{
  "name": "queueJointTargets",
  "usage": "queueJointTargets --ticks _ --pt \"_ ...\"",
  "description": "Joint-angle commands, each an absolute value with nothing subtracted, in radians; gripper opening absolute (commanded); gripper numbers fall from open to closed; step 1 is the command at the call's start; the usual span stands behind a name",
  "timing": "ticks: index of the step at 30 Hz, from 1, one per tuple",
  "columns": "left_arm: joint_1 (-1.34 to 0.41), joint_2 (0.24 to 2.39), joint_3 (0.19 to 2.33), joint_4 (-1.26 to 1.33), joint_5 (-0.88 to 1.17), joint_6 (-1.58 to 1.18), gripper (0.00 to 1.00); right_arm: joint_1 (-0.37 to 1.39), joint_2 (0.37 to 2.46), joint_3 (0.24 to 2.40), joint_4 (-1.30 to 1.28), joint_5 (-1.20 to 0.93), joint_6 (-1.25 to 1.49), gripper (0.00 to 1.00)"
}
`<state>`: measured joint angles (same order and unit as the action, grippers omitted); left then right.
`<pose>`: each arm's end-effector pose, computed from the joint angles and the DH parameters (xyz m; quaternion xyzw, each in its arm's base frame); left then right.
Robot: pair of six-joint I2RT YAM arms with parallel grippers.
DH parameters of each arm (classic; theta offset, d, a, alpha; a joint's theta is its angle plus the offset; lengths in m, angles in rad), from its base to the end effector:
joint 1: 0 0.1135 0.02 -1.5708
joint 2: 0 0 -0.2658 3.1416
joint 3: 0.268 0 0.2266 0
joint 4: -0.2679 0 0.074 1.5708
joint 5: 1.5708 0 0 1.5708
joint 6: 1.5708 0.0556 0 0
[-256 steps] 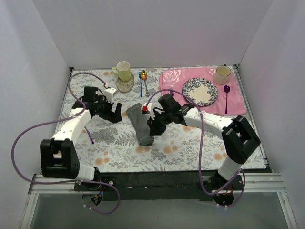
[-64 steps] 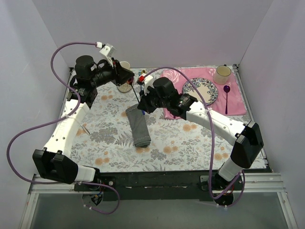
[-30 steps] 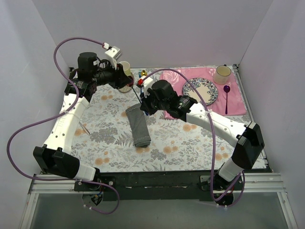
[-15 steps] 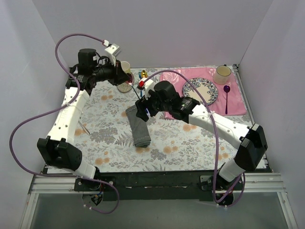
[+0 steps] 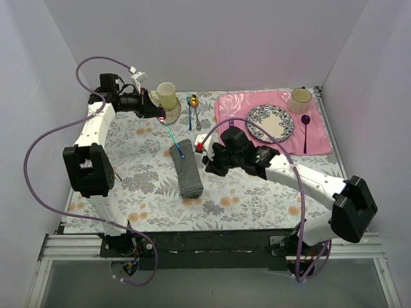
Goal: Fold the napkin into a case and place the utensils inside
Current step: Insert the spoon into the folded napkin.
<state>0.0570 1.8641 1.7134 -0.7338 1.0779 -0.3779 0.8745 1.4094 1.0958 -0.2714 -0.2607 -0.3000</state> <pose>0.3876 -0.0269 0.3169 -0.0057 0.8264 -0.5232 0.2079 0.1879 0.2471 0.2950 -0.5352 0.6931 0.2427 0.4175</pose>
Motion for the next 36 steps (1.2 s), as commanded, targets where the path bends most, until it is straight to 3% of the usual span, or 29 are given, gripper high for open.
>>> queueJointTargets --ticks 1,10,20,36 --pt "0.064 1.882 1.712 -0.761 1.177 -0.247 0.00 0.880 1.439 1.059 -0.189 -0.356 -0.436 0.19" --pt "0.071 2.022 1.793 -0.917 1.227 -0.074 0.00 0.914 1.535 0.996 -0.011 -0.416 -0.514 0.17" --pt "0.064 2.046 1.735 -0.807 1.178 -0.135 0.00 0.934 1.583 0.953 0.023 -0.430 -0.569 0.15" --pt "-0.018 2.178 1.874 -0.710 1.098 -0.218 0.00 0.936 1.529 0.787 0.130 -0.417 -0.634 0.16"
